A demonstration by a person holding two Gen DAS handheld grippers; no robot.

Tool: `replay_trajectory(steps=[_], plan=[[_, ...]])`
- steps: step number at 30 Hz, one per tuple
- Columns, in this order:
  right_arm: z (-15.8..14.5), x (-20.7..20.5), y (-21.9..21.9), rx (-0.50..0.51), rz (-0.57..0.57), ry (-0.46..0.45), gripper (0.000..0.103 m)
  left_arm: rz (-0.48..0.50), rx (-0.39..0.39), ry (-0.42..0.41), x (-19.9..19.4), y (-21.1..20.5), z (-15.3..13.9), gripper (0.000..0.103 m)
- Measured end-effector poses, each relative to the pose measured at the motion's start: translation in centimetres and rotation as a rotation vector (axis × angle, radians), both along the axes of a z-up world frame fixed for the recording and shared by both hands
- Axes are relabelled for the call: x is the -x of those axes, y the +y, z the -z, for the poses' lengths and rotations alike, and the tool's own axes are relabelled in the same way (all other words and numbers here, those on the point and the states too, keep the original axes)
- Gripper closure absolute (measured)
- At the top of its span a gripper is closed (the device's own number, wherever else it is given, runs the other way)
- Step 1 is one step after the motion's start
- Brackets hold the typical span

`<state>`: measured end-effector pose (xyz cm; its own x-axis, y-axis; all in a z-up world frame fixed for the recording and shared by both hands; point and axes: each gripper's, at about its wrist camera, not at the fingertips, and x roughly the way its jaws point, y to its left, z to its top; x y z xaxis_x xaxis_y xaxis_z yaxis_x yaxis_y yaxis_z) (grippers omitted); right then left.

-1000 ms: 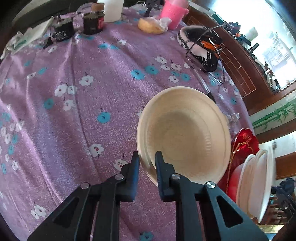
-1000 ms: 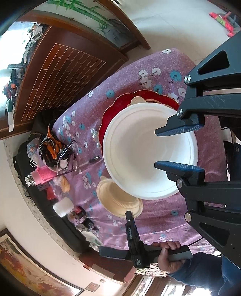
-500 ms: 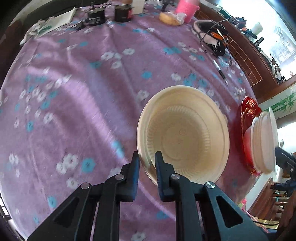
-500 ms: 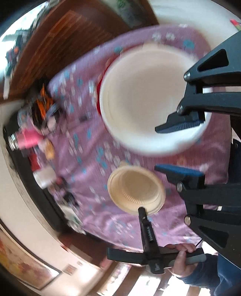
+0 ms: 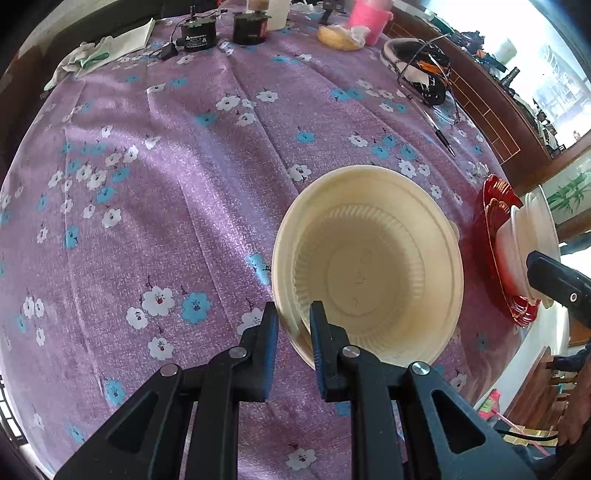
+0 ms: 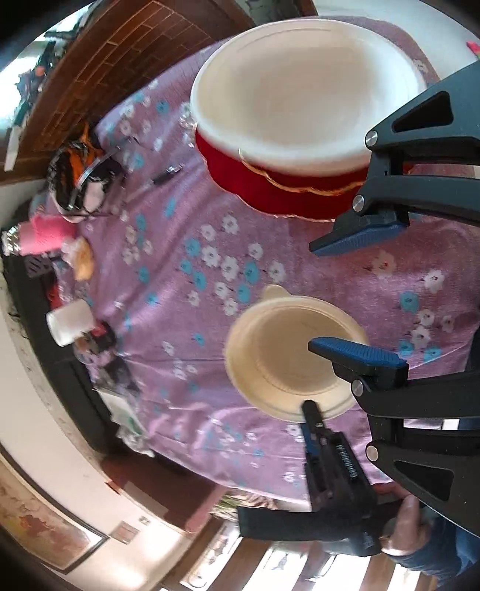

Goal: Organize plates and bowls
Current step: 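Lift the beige bowl with the left gripper and carry it over the stack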

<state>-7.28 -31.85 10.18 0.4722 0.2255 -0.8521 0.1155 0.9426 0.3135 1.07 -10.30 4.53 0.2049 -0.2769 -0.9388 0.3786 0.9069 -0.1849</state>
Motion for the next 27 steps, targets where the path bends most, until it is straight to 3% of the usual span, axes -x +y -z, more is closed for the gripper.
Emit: replay_trajectory(steps=[9,15,21,27], plan=[[3.1,-1.4,1.6,-0.050,-0.034,0.081,0.057,0.019,-0.010,0.003,-0.4,0.0,0.5,0.086],[6.2,-2.9,1.9,-0.094,-0.015,0.138,0.084,0.049,-0.018,-0.026,-0.3,-0.4,0.5,0.085],[4.9,-2.6,2.4,-0.055,-0.022,0.104,0.088,0.087,-0.041,-0.133,0.4,-1.2,-1.2,0.085],[3.1,-1.9,1.7,-0.046,-0.011,0.071,0.087,0.115,-0.054,-0.183,0.8,-2.3,-2.7,0.085]])
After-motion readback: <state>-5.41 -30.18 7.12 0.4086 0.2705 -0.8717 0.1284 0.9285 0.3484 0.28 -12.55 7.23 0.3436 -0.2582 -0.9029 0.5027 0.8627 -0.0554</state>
